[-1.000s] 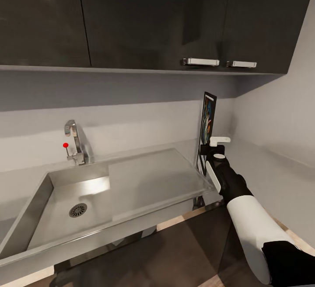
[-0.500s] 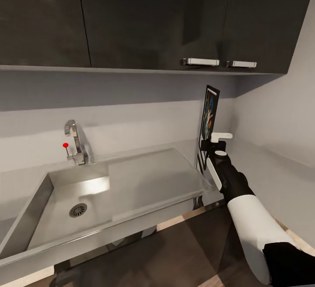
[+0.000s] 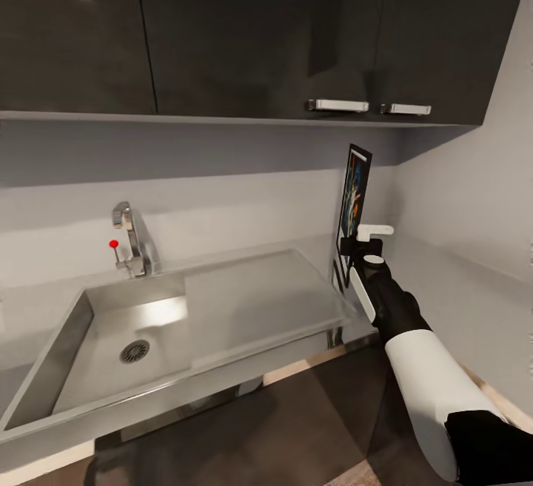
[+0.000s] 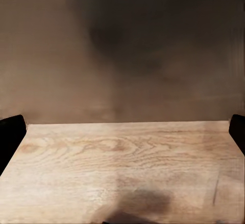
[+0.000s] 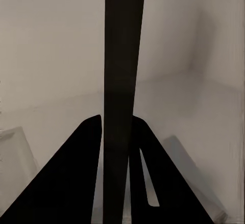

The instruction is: Pick up the poster from the kitchen countertop and hang it on one of the wall nails in the kitchen.

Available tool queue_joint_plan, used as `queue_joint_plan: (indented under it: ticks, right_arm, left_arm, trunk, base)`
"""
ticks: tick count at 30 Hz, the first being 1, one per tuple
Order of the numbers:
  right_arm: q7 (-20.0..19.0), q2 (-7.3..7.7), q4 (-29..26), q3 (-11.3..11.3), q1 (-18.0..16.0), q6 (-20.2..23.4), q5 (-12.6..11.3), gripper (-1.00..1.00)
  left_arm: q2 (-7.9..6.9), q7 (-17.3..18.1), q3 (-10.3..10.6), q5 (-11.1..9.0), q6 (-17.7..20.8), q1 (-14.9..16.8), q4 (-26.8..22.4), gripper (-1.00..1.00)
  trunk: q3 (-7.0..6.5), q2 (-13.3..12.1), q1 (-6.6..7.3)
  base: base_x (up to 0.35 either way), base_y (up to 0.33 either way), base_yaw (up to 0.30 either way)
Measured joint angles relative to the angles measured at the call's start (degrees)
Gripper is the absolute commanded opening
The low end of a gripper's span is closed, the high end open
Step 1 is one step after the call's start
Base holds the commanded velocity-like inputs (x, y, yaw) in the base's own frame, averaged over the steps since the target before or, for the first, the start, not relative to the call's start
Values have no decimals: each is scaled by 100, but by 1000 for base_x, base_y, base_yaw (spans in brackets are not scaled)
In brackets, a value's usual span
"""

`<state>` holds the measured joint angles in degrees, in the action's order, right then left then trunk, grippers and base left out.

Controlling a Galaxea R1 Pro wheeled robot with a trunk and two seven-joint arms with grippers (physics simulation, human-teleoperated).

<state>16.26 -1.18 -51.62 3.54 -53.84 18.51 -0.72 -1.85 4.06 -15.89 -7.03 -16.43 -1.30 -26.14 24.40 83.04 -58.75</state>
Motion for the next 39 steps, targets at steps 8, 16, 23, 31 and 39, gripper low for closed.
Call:
queue_joint_plan:
  ticks: [8,16,23,31,39]
  right_arm:
    - [1,-3,0,0,0,-1,1,-100]
    - [0,-2,-7,2,0,-1,1,-100]
    - [-1,-4,-203,23,0,-1,1,-100]
    - [1,-6,-243,27,0,-1,1,-100]
    - [1,1,-242,27,13,-1,1,-100]
  left_arm:
    - [0,0,1,-2,-1,0,1,100]
    - [0,0,0,-2,0,0,0,100]
    - [1,0,-2,-3,0,0,-1,100]
    - [0,0,0,-2,0,0,0,100]
    - [0,0,0,-2,-1,0,1,100]
  trunk:
    - [0,0,-1]
    - [0,0,-1]
    - [0,0,-1]
    - [0,0,-1]
    - [0,0,-1]
  base:
    - [-315,0,0]
    - [-336,0,0]
    - [-338,0,0]
    - [-338,0,0]
    - [-338,0,0]
